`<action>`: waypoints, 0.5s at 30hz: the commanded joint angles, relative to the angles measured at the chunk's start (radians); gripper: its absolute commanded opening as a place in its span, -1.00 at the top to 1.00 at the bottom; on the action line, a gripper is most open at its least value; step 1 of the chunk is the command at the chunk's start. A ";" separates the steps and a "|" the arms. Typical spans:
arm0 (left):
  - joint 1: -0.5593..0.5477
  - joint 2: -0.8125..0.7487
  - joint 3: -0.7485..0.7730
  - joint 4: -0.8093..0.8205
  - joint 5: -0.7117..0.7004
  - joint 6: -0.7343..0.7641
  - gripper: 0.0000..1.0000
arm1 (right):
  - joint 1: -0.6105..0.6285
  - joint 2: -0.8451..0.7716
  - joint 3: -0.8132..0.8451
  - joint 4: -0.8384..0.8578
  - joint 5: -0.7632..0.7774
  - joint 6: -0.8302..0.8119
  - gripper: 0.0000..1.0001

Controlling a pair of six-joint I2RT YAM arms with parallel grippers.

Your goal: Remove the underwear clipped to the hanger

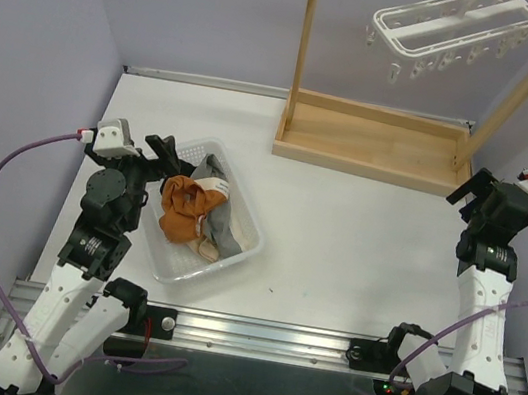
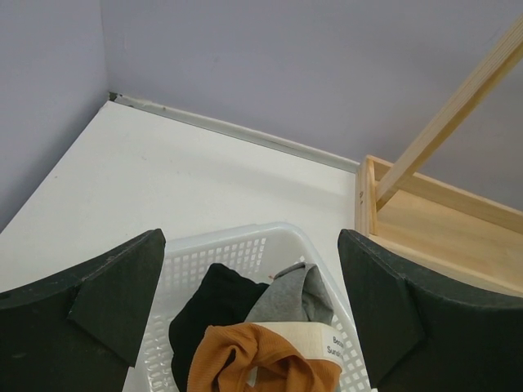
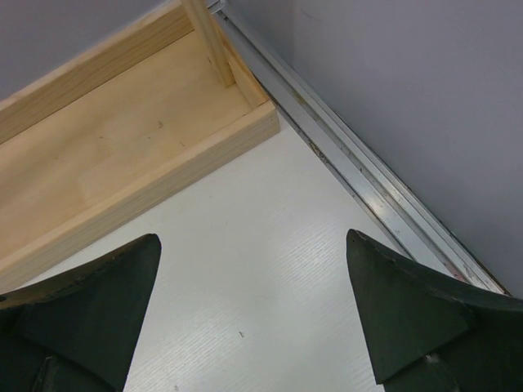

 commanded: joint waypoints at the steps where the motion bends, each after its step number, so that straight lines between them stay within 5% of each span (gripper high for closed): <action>1: 0.007 0.004 -0.012 0.072 -0.017 0.021 -0.97 | -0.005 0.004 0.025 0.018 0.038 0.012 -1.00; 15: 0.007 0.037 -0.029 0.106 -0.016 0.035 -0.97 | -0.006 0.029 0.000 0.054 0.058 -0.020 -1.00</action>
